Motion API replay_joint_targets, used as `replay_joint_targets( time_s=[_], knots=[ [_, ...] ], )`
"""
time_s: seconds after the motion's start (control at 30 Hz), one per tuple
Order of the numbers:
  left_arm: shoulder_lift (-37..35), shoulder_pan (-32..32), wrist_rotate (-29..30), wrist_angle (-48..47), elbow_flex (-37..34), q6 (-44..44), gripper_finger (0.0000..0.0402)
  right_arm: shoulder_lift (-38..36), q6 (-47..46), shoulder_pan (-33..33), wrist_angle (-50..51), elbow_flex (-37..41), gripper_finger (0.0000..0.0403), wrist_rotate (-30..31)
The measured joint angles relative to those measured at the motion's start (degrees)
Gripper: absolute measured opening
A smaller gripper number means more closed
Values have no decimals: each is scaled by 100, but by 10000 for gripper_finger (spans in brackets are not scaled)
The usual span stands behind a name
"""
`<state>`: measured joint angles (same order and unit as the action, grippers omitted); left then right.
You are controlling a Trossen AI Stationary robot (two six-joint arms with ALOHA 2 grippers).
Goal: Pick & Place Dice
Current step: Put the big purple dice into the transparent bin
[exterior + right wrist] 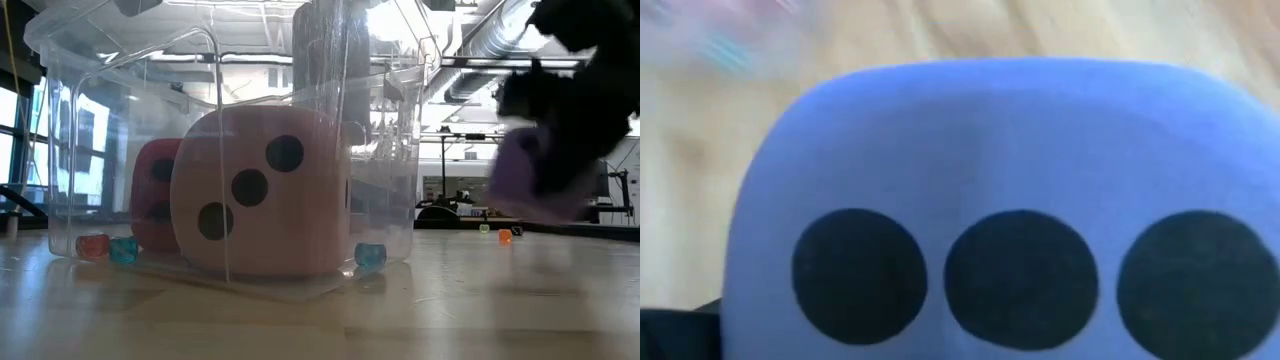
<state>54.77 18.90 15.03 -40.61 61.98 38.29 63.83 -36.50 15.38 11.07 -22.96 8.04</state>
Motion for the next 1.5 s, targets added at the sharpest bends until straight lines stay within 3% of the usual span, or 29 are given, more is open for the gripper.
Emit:
replay_joint_targets(
  time_s=[0.2,0.57,0.77,0.9,1.0,1.1,1.3,1.5],
  knots=[
    [80,2,0,147,0,-95,186,-4,860,415,-1851,-314,381,-97],
    [576,237,9,380,-35,-224,186,173,2644,1271,-3007,-1416,380,-215],
    [1129,462,22,1342,-36,-1125,186,986,3401,1059,-4493,-1419,384,-332],
    [1273,600,9,1887,-37,-1755,186,1812,3696,801,-5621,-1436,382,-872],
    [1267,627,98,2200,-37,-2114,186,2203,3930,597,-5553,-1769,383,-1299],
    [1257,661,325,2585,-37,-2657,186,2556,4004,402,-5143,-2413,385,-1348],
    [1506,627,337,3070,-39,-3207,186,3511,4176,144,-3317,-3818,385,-851],
    [1669,650,337,3192,-37,-3348,186,4144,4116,131,-2950,-4373,386,-221]
  ],
)
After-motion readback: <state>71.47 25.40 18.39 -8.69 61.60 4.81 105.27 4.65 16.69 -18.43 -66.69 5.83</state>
